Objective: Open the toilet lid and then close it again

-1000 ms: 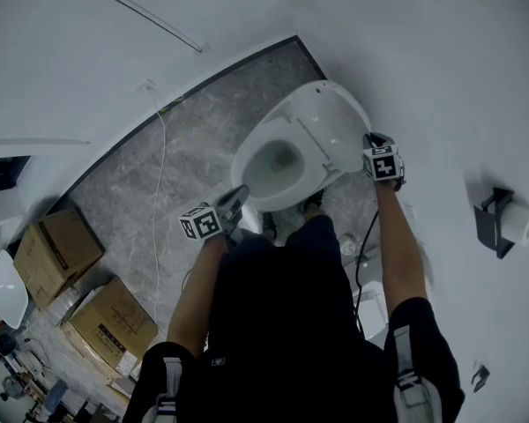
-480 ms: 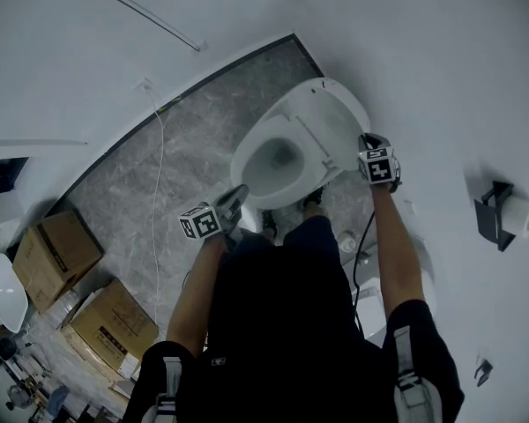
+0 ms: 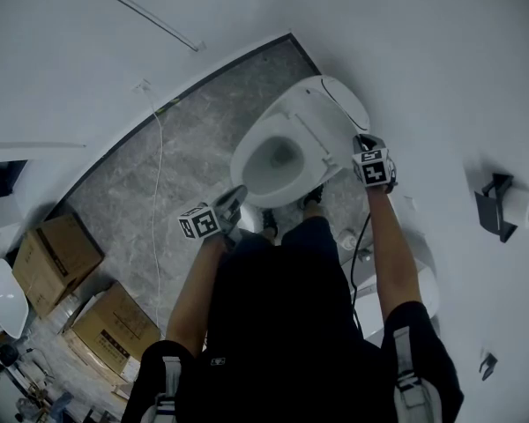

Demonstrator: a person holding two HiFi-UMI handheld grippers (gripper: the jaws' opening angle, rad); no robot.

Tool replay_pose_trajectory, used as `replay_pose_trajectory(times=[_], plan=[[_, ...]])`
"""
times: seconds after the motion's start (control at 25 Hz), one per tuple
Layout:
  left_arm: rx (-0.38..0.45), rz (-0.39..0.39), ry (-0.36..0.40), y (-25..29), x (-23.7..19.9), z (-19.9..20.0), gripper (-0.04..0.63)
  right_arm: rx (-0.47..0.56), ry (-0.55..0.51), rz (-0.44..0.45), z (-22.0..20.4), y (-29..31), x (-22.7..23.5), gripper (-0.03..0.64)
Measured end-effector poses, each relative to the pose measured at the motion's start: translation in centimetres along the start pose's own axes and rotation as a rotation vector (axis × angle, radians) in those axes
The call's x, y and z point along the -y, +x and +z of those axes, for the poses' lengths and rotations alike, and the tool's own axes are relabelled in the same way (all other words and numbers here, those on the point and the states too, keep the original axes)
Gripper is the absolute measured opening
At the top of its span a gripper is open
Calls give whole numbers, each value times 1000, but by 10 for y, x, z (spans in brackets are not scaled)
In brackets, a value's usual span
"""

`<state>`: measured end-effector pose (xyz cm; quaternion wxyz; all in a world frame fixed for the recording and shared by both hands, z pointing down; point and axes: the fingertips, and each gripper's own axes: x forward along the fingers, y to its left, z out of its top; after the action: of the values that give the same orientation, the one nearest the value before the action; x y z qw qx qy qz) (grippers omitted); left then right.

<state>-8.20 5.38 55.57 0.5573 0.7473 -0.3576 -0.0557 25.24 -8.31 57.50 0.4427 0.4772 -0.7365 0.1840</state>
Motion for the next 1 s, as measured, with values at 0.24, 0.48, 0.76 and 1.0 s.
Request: replay_pose_trajectory(times=[0.24, 0.48, 0.76, 1.0], plan=[[-12, 0, -2, -6, -5, -4, 14, 18, 3, -6, 0, -5, -14, 26], [-26, 8, -1, -10, -13, -7, 14, 32, -8, -5, -1, -9, -30, 27], [-33, 5, 6, -9, -15, -10, 14, 49, -26, 5, -5, -15, -55, 32], [-42, -1, -2, -7, -14, -16, 14, 62, -41, 20, -8, -17, -74, 38]])
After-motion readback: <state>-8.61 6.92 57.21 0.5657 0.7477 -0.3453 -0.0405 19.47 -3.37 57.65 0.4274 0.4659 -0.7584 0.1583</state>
